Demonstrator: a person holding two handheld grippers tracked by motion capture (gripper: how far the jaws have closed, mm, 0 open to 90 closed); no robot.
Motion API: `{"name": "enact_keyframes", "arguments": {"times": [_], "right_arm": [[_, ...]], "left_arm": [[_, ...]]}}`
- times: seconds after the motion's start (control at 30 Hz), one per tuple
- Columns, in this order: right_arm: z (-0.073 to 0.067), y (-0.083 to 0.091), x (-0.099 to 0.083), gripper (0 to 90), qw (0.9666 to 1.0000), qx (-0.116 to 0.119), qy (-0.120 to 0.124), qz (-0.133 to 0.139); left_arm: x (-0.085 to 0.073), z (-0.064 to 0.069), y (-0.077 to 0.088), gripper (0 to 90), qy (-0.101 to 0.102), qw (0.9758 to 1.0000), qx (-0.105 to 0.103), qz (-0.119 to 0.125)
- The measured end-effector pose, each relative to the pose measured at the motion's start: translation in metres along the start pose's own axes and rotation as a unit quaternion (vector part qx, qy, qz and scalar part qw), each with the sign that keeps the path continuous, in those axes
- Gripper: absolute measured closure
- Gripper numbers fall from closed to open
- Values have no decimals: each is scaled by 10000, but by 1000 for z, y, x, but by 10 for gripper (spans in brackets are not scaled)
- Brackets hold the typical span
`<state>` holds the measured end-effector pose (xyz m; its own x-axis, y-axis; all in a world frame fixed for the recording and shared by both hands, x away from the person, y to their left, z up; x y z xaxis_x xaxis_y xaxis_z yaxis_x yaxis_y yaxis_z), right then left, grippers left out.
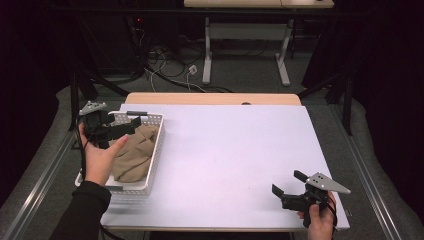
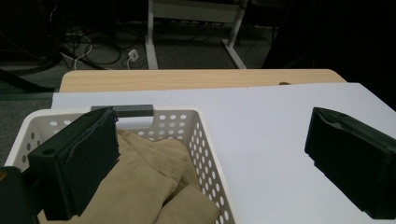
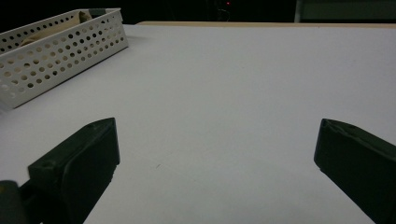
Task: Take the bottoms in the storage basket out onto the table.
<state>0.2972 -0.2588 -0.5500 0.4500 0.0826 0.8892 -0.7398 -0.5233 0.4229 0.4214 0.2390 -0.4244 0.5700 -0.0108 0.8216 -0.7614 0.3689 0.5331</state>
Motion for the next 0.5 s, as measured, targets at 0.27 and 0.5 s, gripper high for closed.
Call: {"name": "enact_keyframes", "arguments": {"times": [0.27, 0.5], "right_arm": [[0, -1, 0, 0, 10000, 5, 8, -20], [0, 0, -1, 0, 10000, 3, -5, -36]], "left_arm": [[1, -7, -10, 29, 82, 9998, 126, -132], [-2, -16, -21, 29, 167, 9990, 253, -323]]}}
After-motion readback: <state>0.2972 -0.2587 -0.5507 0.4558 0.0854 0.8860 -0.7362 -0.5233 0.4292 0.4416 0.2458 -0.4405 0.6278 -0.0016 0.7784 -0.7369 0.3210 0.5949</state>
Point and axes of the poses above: each handheld gripper's, and its own axes: y roughly backward along the jaws, x roughly out of its top, z roughly to its right, the point moved 6 cm from there along -y, roughly forward along the jaws, and after that the axes turned 5 degrees about -z, right-handed, at the moved point
